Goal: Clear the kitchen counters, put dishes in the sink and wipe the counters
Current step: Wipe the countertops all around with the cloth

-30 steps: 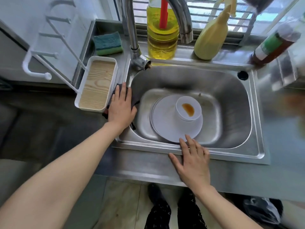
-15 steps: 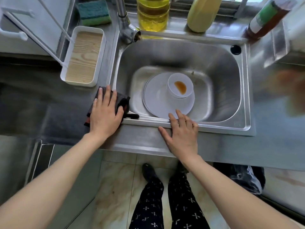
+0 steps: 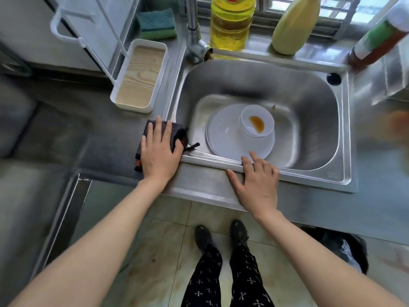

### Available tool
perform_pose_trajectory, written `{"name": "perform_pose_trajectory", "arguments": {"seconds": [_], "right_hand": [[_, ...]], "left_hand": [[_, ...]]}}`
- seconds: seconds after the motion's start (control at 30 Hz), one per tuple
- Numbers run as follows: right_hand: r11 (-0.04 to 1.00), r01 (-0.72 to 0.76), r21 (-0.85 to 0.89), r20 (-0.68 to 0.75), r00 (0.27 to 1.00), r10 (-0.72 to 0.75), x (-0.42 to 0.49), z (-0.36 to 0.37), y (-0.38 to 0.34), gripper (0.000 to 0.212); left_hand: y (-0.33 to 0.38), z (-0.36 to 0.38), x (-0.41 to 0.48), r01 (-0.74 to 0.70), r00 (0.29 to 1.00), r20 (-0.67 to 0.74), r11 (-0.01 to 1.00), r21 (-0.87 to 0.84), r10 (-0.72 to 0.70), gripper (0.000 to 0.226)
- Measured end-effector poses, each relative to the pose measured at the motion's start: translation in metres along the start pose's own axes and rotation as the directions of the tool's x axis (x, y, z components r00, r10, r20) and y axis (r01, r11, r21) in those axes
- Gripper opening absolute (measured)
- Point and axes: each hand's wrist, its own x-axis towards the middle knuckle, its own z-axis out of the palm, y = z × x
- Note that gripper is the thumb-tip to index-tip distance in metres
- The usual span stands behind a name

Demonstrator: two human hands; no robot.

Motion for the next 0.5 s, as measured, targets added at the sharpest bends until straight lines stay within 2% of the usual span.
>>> {"name": "perform_pose_trajectory", "arguments": {"seconds": [0.17, 0.23, 0.3, 0.37, 0.43, 0.5], "right_hand": [[1.000, -0.003, -0.024, 0.100, 0.995, 0.006, -0.001, -0.010, -0.002, 0.075], [1.000, 0.017, 0.005, 0.152, 0.988, -0.017, 0.000, -0.015, -0.007, 0.082], [0.989, 0.114, 0.096, 0.145, 0.981, -0.127, -0.001, -0.021, -0.020, 0.077], [0.946, 0.274, 0.172, 0.113, 0.949, -0.295, -0.002, -0.024, -0.045, 0.065], [0.877, 0.428, 0.219, 0.086, 0.887, -0.455, 0.002, -0.022, -0.079, 0.056], [0.799, 0.550, 0.244, 0.083, 0.809, -0.582, 0.011, -0.019, -0.116, 0.054]], "left_hand": [[-0.001, 0.007, -0.064, 0.075, 0.996, 0.043, 0.997, 0.022, -0.076, 0.069], [-0.001, 0.003, -0.072, 0.090, 0.994, 0.072, 0.995, -0.034, -0.087, 0.067], [-0.002, -0.011, -0.070, 0.135, 0.989, 0.100, 0.953, -0.271, -0.112, 0.064], [-0.008, -0.029, -0.073, 0.157, 0.986, 0.022, 0.875, -0.457, -0.166, 0.063], [-0.022, -0.043, -0.085, 0.166, 0.963, -0.099, 0.844, -0.510, -0.249, 0.059], [-0.041, -0.044, -0.103, 0.248, 0.927, -0.125, 0.829, -0.502, -0.353, 0.052]]}}
